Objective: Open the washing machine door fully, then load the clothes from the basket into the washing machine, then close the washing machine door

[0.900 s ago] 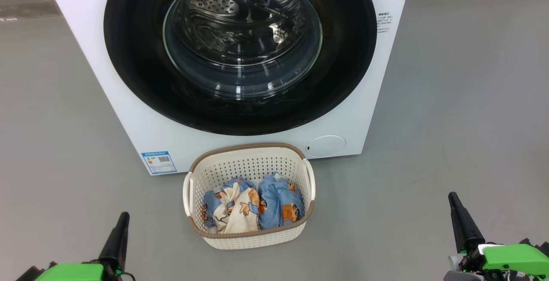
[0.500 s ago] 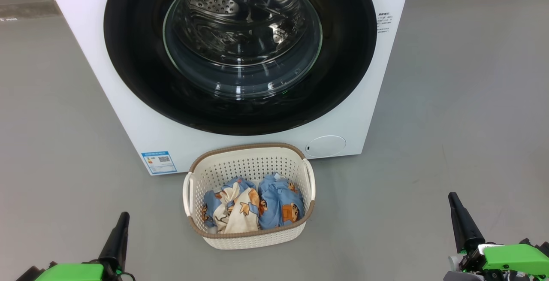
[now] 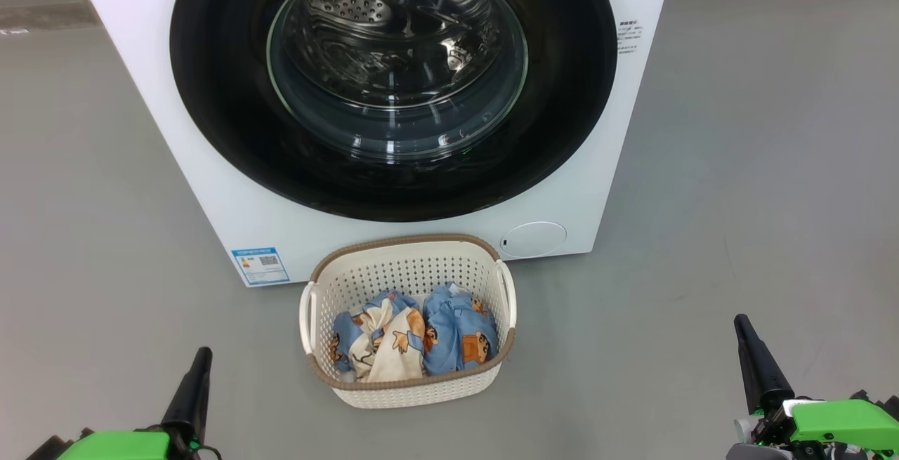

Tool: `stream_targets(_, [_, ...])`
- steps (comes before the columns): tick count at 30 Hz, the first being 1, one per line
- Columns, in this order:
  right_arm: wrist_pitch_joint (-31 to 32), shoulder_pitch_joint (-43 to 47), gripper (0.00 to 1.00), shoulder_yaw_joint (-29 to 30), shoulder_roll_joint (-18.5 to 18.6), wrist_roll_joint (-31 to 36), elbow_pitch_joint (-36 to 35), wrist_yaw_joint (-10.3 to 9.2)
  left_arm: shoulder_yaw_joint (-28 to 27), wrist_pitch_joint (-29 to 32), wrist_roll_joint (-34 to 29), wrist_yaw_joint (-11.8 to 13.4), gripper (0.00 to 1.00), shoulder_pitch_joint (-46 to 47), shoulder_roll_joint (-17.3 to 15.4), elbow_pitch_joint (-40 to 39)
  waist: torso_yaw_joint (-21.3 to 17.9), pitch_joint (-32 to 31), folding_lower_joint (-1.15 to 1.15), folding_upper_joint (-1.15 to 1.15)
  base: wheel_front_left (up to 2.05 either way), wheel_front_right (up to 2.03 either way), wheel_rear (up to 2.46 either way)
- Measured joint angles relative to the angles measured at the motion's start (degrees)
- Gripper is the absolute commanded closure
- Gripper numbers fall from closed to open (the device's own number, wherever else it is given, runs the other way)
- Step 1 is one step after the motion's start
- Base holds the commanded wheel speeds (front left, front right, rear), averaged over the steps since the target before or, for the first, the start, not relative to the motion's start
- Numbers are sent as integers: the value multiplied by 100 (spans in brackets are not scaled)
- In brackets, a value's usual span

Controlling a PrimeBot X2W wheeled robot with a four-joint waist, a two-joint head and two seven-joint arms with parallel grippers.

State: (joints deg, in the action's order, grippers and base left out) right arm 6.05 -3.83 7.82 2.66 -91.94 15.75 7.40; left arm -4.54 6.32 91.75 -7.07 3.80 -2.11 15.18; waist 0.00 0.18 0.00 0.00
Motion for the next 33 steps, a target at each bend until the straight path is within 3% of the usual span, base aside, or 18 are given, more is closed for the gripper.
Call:
stream_targets(20, [0, 0, 100, 0, 0, 0, 0, 0, 0, 0, 0, 0, 100, 0, 0, 0, 0, 0, 0, 0, 0, 0, 0])
stream_targets(21, [0, 0, 0, 0, 0, 0, 1, 0, 0, 0, 0, 0, 0, 0, 0, 0, 0, 0, 0, 0, 0, 0, 0])
stream_targets(33, [-77, 194, 0, -34, -59, 63, 240, -1, 121, -86, -38, 25, 0, -235, 113, 265, -5, -10, 2, 0, 0, 0, 0])
